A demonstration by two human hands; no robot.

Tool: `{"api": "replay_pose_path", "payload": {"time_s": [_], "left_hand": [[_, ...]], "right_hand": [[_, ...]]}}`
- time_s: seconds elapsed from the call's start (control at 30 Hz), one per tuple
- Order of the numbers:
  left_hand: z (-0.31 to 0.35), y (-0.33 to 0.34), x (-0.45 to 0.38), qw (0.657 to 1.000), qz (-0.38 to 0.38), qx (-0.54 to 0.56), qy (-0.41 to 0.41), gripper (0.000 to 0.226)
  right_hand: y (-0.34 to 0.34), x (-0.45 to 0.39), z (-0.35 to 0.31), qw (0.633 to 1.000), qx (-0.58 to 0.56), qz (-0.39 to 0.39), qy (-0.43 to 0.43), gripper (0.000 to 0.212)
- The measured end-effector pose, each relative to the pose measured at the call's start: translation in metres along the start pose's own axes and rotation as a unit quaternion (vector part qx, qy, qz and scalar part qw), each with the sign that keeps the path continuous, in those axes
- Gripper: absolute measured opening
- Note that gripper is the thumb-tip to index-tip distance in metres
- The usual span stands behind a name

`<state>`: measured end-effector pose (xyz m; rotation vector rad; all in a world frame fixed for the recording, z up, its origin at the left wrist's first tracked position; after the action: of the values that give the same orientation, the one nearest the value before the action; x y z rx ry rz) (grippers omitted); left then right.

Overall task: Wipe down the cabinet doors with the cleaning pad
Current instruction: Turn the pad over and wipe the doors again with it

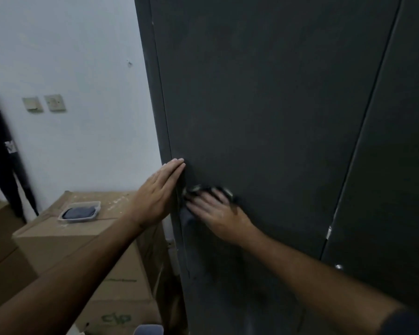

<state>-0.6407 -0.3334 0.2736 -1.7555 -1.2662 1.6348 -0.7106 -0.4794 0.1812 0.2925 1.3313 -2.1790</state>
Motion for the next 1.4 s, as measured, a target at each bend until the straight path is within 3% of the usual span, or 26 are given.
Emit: {"api": "replay_pose_path", "payload": {"time_s": [0.07,0.13,0.2,0.27,0.33,0.47,0.57,0.67,0.73,0.8,0.83,0.9,0.97,1.03,1.13,1.2,1.27,1.33,1.4], "left_hand": [[-0.002,-0.006,0.000,1.000,0.003,0.015,0.000,0.060],[-0.002,-0.009,0.000,1.000,-0.004,0.017,0.003,0.061],[-0.001,-0.009,0.001,1.000,-0.011,0.006,0.004,0.062],[0.004,-0.007,0.001,1.000,-0.015,-0.011,0.014,0.065],[0.006,-0.004,0.003,1.000,-0.020,-0.006,0.015,0.069],[0.002,-0.009,0.007,0.999,-0.009,0.044,0.007,0.070],[-0.004,-0.028,0.000,0.996,0.067,0.058,-0.010,0.063],[-0.008,-0.046,-0.016,0.990,0.133,0.043,-0.021,0.062],[-0.010,-0.049,-0.023,0.988,0.148,0.025,-0.025,0.064],[-0.012,-0.048,-0.023,0.986,0.161,0.021,-0.029,0.066],[-0.014,-0.048,-0.022,0.985,0.169,0.019,-0.026,0.067],[-0.018,-0.051,-0.022,0.985,0.175,-0.001,-0.010,0.069],[-0.021,-0.052,-0.024,0.986,0.164,-0.032,0.010,0.071],[-0.020,-0.048,-0.028,0.987,0.139,-0.065,0.039,0.073],[-0.016,-0.034,-0.035,0.986,0.089,-0.121,0.079,0.073],[-0.019,-0.030,-0.044,0.985,0.076,-0.133,0.082,0.071],[-0.026,-0.033,-0.055,0.986,0.072,-0.135,0.066,0.069],[-0.033,-0.034,-0.062,0.984,0.063,-0.152,0.061,0.069],[-0.038,-0.030,-0.062,0.977,0.041,-0.192,0.080,0.072]], "right_hand": [[-0.017,-0.033,0.007,0.991,-0.029,0.071,0.107,0.051],[-0.005,-0.044,-0.015,0.985,-0.049,0.093,0.135,0.054],[0.033,-0.030,-0.064,0.998,-0.049,0.022,0.027,0.055],[0.071,0.002,-0.103,0.989,-0.041,-0.114,-0.089,0.049],[0.078,0.015,-0.104,0.980,-0.033,-0.153,-0.124,0.047],[0.010,-0.021,-0.040,0.995,-0.018,-0.056,-0.078,0.052],[-0.074,-0.077,0.022,0.997,0.032,0.057,-0.033,0.048],[-0.153,-0.134,0.077,0.980,0.045,0.182,0.062,0.049],[-0.170,-0.149,0.091,0.962,0.023,0.229,0.146,0.052],[-0.148,-0.137,0.079,0.962,0.000,0.220,0.163,0.057],[-0.128,-0.123,0.064,0.974,0.009,0.189,0.125,0.058],[-0.090,-0.091,0.038,0.995,0.061,0.073,-0.029,0.053],[-0.094,-0.080,0.054,0.985,0.110,0.009,-0.130,0.049],[-0.141,-0.106,0.096,0.985,0.127,0.086,-0.078,0.048],[-0.233,-0.144,0.164,0.957,0.099,0.244,0.122,0.053],[-0.251,-0.158,0.171,0.937,0.048,0.275,0.209,0.057],[-0.232,-0.153,0.148,0.948,0.020,0.255,0.189,0.057],[-0.196,-0.121,0.128,0.977,0.061,0.190,0.076,0.053],[-0.173,-0.069,0.143,0.981,0.114,0.152,0.029,0.053]]}}
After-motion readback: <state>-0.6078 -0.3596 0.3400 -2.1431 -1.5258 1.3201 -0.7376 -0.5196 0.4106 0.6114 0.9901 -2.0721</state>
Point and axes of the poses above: each hand's wrist, its own x-axis away from the middle knuckle, its own y-axis out of the palm, z = x × y, the point moved 6 cm from there along -x, towards the middle knuckle, and after that the axes turned 9 degrees about -z, right-handed, at the moved point
